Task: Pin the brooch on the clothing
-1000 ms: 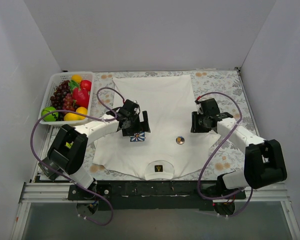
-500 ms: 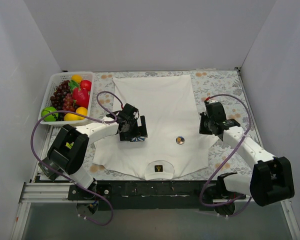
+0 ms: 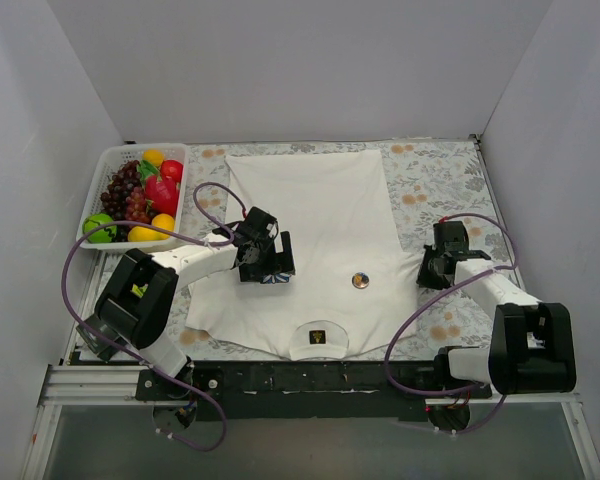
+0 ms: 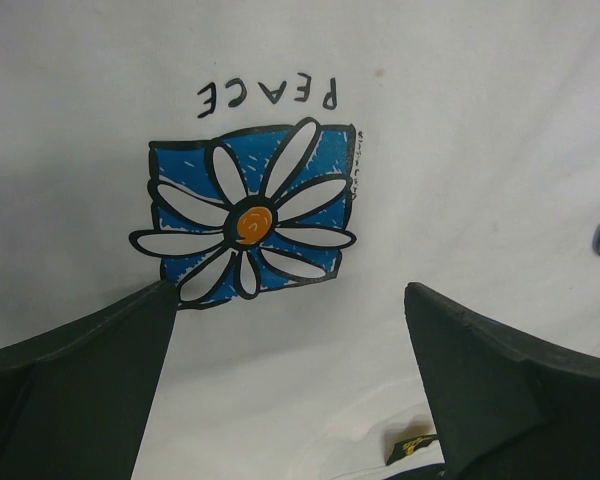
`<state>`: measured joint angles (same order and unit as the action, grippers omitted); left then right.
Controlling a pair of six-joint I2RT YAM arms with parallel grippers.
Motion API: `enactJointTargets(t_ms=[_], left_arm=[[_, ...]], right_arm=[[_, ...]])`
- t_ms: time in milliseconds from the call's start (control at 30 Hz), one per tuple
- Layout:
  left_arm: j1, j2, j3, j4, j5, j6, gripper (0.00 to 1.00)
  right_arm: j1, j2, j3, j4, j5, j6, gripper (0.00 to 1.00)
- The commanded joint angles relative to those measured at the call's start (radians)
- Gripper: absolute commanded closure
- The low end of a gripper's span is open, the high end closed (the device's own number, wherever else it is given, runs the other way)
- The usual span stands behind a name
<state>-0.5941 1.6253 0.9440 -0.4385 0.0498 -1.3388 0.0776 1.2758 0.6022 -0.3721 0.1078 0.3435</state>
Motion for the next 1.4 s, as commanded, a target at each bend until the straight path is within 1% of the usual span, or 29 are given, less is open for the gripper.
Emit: enactJointTargets(t_ms=[0, 167, 233, 333, 467, 500, 567, 667, 700, 733, 800, 833, 933, 1000, 1133, 1267, 1367], left_arm=[[-0.003, 0.021, -0.022, -0.003, -0.005, 0.006, 0.02], [0.0, 0.016, -0.022, -0.012, -0.007, 0.009, 0.02], [0.0, 0.013, -0.017, -0.023, -0.002, 0.009, 0.02], [0.002, 0.013, -0.005, -0.037, 0.007, 0.009, 0.02], [0.002, 0.022, 0.012, -0.062, 0.019, 0.018, 0.02], [0.002, 0.024, 0.018, -0.066, 0.021, 0.02, 0.02], [0.001, 0.024, 0.019, -0.071, 0.028, 0.023, 0.02], [0.002, 0.025, 0.018, -0.074, 0.028, 0.027, 0.02], [0.002, 0.028, 0.019, -0.074, 0.031, 0.026, 0.02], [0.002, 0.031, 0.018, -0.075, 0.03, 0.027, 0.02], [0.004, 0.034, 0.015, -0.077, 0.035, 0.027, 0.02], [0.004, 0.034, 0.012, -0.078, 0.035, 0.029, 0.02], [0.008, 0.033, 0.007, -0.077, 0.038, 0.029, 0.02], [0.013, 0.033, 0.007, -0.08, 0.038, 0.027, 0.02], [0.02, 0.034, 0.007, -0.083, 0.039, 0.032, 0.02], [0.024, 0.031, 0.012, -0.089, 0.041, 0.038, 0.02], [0.024, 0.019, 0.016, -0.083, 0.045, 0.039, 0.02]], right_arm=[[-0.007, 0.02, -0.013, 0.05, -0.013, 0.029, 0.99], [-0.012, 0.082, 0.03, -0.031, 0.078, 0.028, 0.99], [-0.013, 0.134, 0.074, -0.088, 0.081, 0.023, 0.99], [-0.013, 0.189, 0.114, -0.119, 0.069, 0.005, 0.99], [-0.006, 0.282, 0.192, -0.204, 0.075, -0.034, 0.99], [0.013, 0.307, 0.214, -0.221, 0.095, -0.04, 0.99], [0.037, 0.384, 0.269, -0.287, 0.183, -0.057, 0.99], [0.065, 0.477, 0.304, -0.318, 0.228, -0.064, 0.99], [0.07, 0.502, 0.321, -0.353, 0.245, -0.064, 0.99], [0.077, 0.543, 0.335, -0.369, 0.298, -0.06, 0.99], [0.082, 0.566, 0.36, -0.399, 0.34, -0.06, 0.99], [0.083, 0.585, 0.366, -0.412, 0.384, -0.06, 0.99], [0.082, 0.614, 0.387, -0.445, 0.462, -0.051, 0.99], [0.083, 0.628, 0.399, -0.455, 0.487, -0.043, 0.99], [0.09, 0.652, 0.438, -0.508, 0.608, -0.012, 0.99], [0.106, 0.628, 0.453, -0.507, 0.625, -0.011, 0.99], [0.122, 0.562, 0.467, -0.502, 0.644, -0.006, 0.99]])
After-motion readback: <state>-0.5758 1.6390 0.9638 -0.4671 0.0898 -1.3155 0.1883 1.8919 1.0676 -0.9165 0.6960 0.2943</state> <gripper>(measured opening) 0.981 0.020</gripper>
